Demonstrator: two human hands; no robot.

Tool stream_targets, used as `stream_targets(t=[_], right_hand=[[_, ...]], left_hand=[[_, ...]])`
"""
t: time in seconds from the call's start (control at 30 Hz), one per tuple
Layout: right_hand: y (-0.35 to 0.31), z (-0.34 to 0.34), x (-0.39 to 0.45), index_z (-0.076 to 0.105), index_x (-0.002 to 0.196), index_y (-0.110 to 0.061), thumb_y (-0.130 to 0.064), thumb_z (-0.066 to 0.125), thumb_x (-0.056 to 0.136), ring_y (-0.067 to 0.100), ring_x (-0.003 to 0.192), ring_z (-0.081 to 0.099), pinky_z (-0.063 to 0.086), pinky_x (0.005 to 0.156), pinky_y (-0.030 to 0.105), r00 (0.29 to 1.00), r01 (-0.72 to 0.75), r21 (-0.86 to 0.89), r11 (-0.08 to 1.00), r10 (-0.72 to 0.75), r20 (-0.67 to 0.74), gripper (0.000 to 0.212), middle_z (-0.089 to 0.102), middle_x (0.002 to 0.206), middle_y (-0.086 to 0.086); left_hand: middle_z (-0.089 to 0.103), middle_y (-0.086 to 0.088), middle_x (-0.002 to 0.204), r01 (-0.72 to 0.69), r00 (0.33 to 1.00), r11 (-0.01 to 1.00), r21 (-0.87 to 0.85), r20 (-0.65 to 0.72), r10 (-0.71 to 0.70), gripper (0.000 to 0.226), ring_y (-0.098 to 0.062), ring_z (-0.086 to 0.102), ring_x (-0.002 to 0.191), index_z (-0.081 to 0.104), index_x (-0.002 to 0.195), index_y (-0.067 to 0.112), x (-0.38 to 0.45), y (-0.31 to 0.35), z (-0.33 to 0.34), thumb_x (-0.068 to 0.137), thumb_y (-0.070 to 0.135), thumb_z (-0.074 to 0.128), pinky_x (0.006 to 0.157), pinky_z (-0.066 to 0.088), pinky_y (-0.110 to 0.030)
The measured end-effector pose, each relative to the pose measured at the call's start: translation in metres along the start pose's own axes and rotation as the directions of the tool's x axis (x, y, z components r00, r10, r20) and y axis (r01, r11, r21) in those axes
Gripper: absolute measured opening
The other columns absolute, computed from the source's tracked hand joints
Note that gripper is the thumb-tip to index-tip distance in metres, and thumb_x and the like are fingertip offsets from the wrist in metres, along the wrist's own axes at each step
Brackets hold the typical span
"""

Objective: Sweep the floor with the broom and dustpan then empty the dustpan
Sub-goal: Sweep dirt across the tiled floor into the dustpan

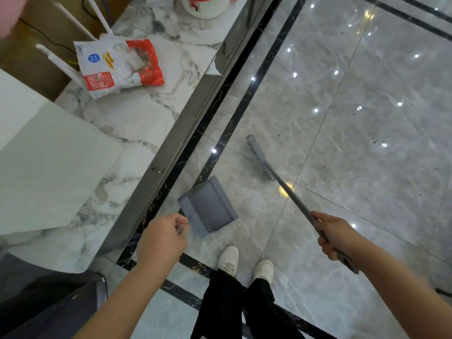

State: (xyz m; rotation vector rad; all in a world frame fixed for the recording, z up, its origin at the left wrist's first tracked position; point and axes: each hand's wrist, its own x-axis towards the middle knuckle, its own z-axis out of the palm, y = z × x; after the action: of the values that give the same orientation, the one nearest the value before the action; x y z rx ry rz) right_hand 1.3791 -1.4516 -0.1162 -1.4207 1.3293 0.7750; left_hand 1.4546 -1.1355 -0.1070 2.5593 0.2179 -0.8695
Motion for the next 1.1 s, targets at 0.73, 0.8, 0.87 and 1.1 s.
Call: stream_targets(t=[0.73,0.8,0.87,1.1], right_hand=[[-0.003,0.062,-0.015,0.043,0.141,-0.028,-0.014,0.034,0.101,0.01,0.033,0.026,0.025,0.032,0.014,0.988,-0.024,-0.077,0.997,0.036,0.151,0.043,0.036,0.055,0.003],[0.0,0.068,-0.013,0.042,0.141,-0.025,-0.01,0.032,0.1,0.008,0.031,0.024,0.023,0.03,0.013,0.97,-0.101,-0.071,0.992,0.114,0.217,0.045,0.033,0.05,0.001],[0.0,0.064,-0.016,0.043,0.14,-0.024,-0.01,0.032,0.101,0.006,0.031,0.023,0.022,0.028,0.012,0.942,-0.153,-0.058,0.987,0.163,0.294,0.043,0.033,0.045,-0.001],[-0.011,0.035,-0.026,0.051,0.126,-0.025,-0.014,0.035,0.101,0.004,0.03,0.024,0.021,0.026,0.011,0.931,-0.189,0.132,0.973,0.134,0.341,0.032,0.032,0.047,-0.001]], left_hand=[[0.072,0.001,0.091,0.057,0.997,0.998,-0.032,-0.042,-0.058,0.017,-0.015,0.058,0.058,0.069,0.105,0.02,0.001,-0.021,0.004,0.09,0.017,0.061,0.06,0.055,-0.03],[0.073,0.0,0.092,0.05,0.998,0.998,-0.034,-0.044,-0.051,0.017,-0.016,0.058,0.059,0.069,0.105,0.02,0.001,-0.021,0.004,0.09,0.016,0.061,0.061,0.056,-0.032],[0.073,0.0,0.093,0.04,0.998,0.998,-0.05,-0.046,-0.042,0.017,-0.016,0.058,0.058,0.069,0.104,0.018,-0.001,-0.022,0.003,0.09,0.015,0.061,0.062,0.058,-0.034],[0.071,-0.002,0.095,0.017,0.999,0.989,-0.144,-0.042,-0.023,0.017,-0.011,0.06,0.059,0.071,0.101,0.015,-0.002,-0.017,0.004,0.089,0.009,0.061,0.056,0.058,-0.033]])
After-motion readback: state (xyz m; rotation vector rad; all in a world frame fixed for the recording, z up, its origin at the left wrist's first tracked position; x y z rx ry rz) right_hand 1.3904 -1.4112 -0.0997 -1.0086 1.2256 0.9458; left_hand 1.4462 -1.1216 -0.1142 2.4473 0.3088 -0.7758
